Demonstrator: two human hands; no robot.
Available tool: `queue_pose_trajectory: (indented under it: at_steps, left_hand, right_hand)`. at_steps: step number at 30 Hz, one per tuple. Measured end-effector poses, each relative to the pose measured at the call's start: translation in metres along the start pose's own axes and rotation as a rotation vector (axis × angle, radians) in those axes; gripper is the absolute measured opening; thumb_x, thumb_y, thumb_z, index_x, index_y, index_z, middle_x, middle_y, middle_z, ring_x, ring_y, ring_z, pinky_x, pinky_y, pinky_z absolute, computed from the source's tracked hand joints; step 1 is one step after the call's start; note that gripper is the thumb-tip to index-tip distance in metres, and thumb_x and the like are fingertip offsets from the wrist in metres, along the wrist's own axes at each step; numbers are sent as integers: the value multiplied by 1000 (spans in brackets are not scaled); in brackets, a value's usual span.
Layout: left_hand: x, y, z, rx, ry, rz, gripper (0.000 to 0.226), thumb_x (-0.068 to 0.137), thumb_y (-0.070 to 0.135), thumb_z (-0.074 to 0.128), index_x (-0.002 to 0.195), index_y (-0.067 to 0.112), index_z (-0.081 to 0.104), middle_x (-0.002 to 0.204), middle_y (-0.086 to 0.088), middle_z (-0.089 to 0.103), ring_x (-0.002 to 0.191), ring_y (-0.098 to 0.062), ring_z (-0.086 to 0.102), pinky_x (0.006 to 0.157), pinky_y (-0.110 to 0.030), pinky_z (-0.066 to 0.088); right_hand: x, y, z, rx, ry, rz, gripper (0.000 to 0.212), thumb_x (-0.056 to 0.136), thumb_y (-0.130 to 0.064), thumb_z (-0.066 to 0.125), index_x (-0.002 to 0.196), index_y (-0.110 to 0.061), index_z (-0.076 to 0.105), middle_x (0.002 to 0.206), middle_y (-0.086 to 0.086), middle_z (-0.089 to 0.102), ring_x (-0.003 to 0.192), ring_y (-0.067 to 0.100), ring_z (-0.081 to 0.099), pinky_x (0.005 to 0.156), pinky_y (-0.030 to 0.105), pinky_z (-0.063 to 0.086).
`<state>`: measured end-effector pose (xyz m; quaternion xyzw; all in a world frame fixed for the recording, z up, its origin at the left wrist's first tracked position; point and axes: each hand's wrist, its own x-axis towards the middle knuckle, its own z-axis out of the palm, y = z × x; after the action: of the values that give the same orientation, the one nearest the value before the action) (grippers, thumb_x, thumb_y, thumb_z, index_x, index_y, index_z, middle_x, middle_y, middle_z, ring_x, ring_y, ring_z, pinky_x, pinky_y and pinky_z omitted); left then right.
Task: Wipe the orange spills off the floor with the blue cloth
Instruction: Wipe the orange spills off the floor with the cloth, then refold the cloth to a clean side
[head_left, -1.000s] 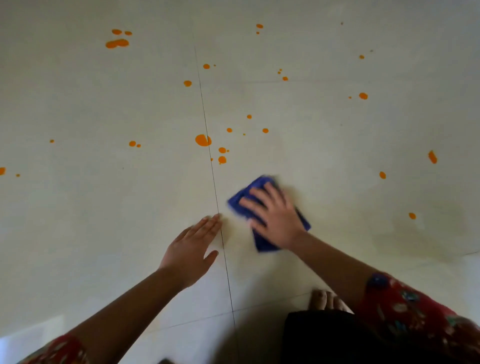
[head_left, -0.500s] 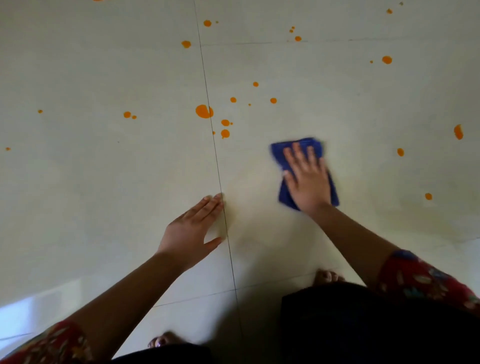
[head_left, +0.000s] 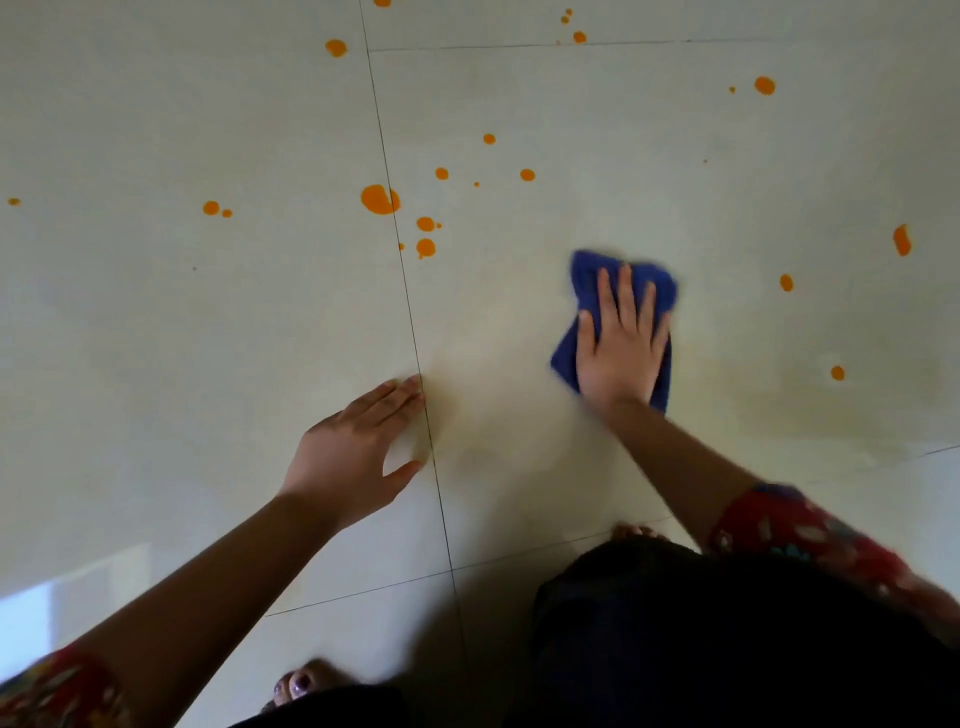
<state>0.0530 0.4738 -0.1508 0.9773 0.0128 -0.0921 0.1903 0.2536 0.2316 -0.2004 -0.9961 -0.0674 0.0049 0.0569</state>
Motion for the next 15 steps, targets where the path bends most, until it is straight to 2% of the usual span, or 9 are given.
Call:
queue_pose_trajectory:
  at_steps: [1,2,4,6,7,8,10,12,15]
  left_hand:
    - [1,1,0,5,8,-8,66,73,44,76,133,25,58,142,14,50,129,-7,50,77,-25,54]
    - [2,2,0,16,18,-16,64,72,43,76,131,24,60,141,13,52,127,-8,52,75,-26,54]
    - [5,7,0,41,23,-31,58,71,40,77,125,22,65,135,10,58,122,-11,58,72,-27,55]
    - [13,11,-7,86,7,-19,51,74,38,76,122,21,67,131,7,62,115,-15,62,76,-30,55]
    - [20,15,-12,126,-17,1,48,79,38,71,123,23,65,133,7,60,116,-15,61,83,-31,54]
    - [26,18,-20,164,-56,19,45,85,40,64,127,25,61,137,10,56,121,-13,57,91,-30,49]
    - [44,27,-33,209,-142,71,43,93,44,50,133,30,54,143,16,48,131,-7,45,103,-26,36]
    - [61,37,-43,234,-234,106,43,95,47,44,134,31,50,142,18,46,132,-5,42,103,-24,33]
    - [84,65,-46,242,-343,157,41,96,48,44,133,31,51,141,18,45,129,-7,44,101,-28,38]
  right_hand:
    - [-25,-2,-1,-5,12,52,61,97,-48,21,154,-26,24,162,0,18,149,30,15,116,55,17]
    - [-52,-10,-1,-30,7,24,61,97,-48,24,154,-25,24,162,1,19,148,32,15,116,56,17]
    - [-85,-26,3,-54,-72,-254,61,96,-47,29,153,-26,25,161,1,19,149,32,14,117,55,15]
    - [-63,-28,1,-43,-137,-564,58,97,-49,32,153,-31,25,161,-4,19,150,29,11,118,52,13]
    - [-40,-17,-2,-24,-145,-605,58,97,-51,32,152,-35,27,161,-7,19,150,26,12,118,50,12]
    - [-18,-4,-5,-14,-136,-571,58,96,-54,31,151,-37,27,161,-9,20,149,25,14,118,49,12]
    - [5,44,-13,-11,-115,-308,61,94,-58,24,151,-39,23,161,-9,17,150,24,12,118,49,11]
    - [-8,90,-15,-6,-118,-58,63,94,-60,14,153,-39,15,163,-11,7,151,21,3,120,48,5]
    - [-53,113,-20,37,-106,15,61,95,-54,12,153,-36,19,162,-10,12,150,20,4,121,48,7]
